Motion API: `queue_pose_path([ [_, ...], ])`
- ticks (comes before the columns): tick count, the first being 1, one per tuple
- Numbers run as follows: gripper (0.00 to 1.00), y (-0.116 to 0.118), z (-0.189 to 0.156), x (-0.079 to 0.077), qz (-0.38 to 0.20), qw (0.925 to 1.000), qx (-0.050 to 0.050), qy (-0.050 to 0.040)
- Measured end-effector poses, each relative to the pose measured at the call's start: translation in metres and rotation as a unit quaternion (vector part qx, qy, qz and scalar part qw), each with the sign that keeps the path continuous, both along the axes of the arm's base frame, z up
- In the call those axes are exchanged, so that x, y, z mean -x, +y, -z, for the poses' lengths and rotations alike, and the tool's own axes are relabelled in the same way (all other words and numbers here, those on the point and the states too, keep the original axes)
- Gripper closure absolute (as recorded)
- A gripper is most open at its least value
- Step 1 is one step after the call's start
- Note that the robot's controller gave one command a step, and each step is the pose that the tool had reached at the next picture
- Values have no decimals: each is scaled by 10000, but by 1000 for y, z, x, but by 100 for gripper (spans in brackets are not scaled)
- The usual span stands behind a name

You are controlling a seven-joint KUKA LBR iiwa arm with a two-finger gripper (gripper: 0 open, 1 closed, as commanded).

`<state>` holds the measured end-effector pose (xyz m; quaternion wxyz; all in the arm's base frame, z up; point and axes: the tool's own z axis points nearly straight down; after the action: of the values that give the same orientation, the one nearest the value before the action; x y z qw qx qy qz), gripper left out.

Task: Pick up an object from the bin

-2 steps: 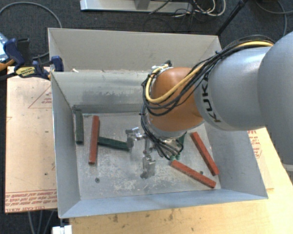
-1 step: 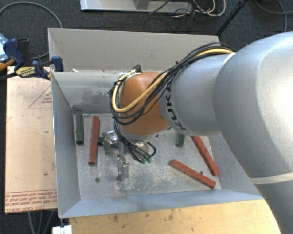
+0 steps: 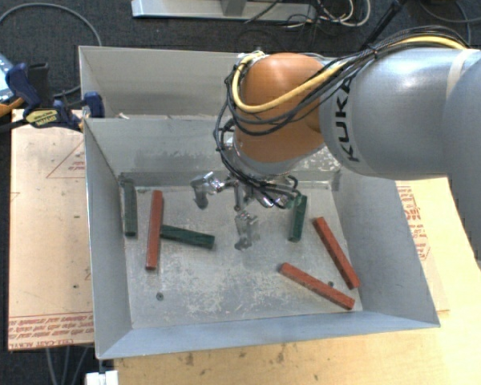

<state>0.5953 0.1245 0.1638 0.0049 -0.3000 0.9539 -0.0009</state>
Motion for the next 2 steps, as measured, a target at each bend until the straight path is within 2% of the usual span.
queue_pose_path([
  [1,0,48,64,-15,625,9980,-15,54],
  [2,0,107,94,7,1511,9885,-19,48],
])
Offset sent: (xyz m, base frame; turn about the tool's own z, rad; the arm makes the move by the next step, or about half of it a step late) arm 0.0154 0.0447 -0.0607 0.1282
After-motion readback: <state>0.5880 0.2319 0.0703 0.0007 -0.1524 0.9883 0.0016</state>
